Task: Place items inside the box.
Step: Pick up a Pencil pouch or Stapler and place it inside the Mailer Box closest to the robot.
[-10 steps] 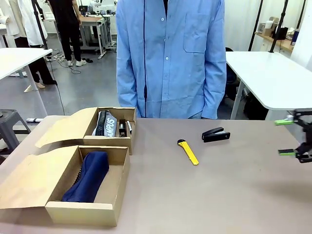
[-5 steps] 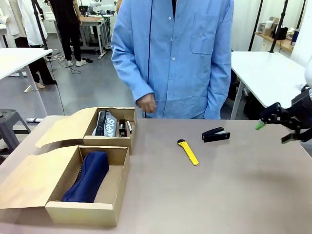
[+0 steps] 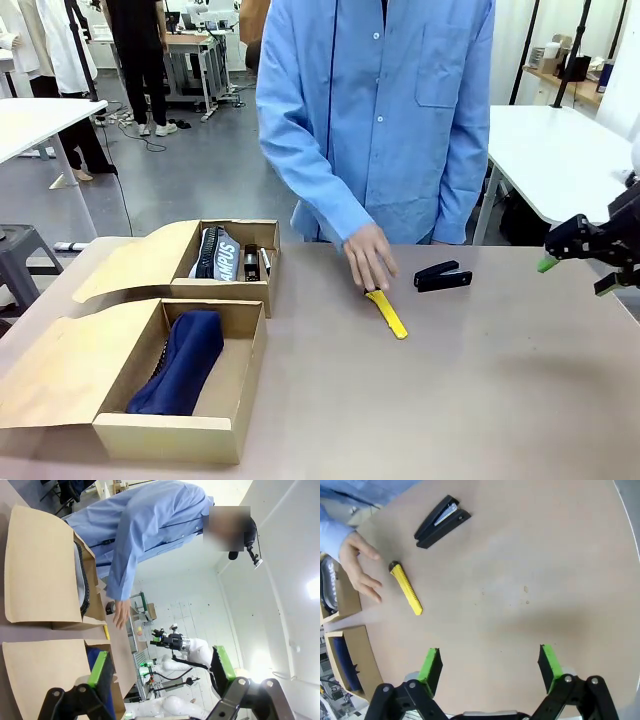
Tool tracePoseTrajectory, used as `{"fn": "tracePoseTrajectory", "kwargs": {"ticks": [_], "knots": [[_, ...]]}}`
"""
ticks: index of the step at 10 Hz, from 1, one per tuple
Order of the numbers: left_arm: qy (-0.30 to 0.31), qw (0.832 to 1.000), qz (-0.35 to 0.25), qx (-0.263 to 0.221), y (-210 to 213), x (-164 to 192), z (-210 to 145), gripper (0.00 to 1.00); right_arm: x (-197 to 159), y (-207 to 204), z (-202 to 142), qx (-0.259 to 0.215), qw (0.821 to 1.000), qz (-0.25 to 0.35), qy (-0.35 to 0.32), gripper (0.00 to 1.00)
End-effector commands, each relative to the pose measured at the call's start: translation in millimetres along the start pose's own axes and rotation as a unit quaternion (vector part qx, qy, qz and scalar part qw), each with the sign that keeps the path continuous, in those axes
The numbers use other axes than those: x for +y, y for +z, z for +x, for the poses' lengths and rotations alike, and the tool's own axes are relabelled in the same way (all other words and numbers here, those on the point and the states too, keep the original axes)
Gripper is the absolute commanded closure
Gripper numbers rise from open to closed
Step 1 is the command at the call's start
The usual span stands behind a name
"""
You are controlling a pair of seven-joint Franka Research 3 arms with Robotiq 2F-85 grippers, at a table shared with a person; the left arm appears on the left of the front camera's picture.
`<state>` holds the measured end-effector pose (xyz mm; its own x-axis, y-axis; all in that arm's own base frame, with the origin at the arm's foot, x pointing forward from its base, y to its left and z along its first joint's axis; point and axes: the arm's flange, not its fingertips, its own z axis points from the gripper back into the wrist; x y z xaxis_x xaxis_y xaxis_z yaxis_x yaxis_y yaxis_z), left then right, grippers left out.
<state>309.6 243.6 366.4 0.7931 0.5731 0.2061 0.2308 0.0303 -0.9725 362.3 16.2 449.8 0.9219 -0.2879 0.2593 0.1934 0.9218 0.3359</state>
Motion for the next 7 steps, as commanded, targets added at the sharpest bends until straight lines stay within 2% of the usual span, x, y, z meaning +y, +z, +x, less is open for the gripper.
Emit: {"fn": "tracePoseTrajectory", "kwargs": {"ticks": [1, 3, 4, 6, 7], "knots": [[-0.006, 1.000, -0.007, 0.002, -1, -2, -1, 0.00, 19, -19, 22, 0.010, 0.999, 0.017, 0.049, 0.00], [-0.006, 1.000, -0.007, 0.002, -1, -2, -1, 0.00, 35, -33, 31, 0.018, 0.996, 0.038, 0.074, 0.00], [-0.006, 1.000, -0.007, 0.002, -1, -2, -1, 0.00, 30, -35, 30, 0.023, 0.997, 0.025, 0.065, 0.00], [-0.006, 1.000, -0.007, 0.002, -1, -2, -1, 0.00, -2, -23, 19, 0.037, 0.995, 0.021, 0.093, 0.00], [-0.006, 1.000, -0.007, 0.002, -1, -2, -1, 0.00, -33, -16, 19, 0.037, 0.995, 0.053, 0.079, 0.00]]}}
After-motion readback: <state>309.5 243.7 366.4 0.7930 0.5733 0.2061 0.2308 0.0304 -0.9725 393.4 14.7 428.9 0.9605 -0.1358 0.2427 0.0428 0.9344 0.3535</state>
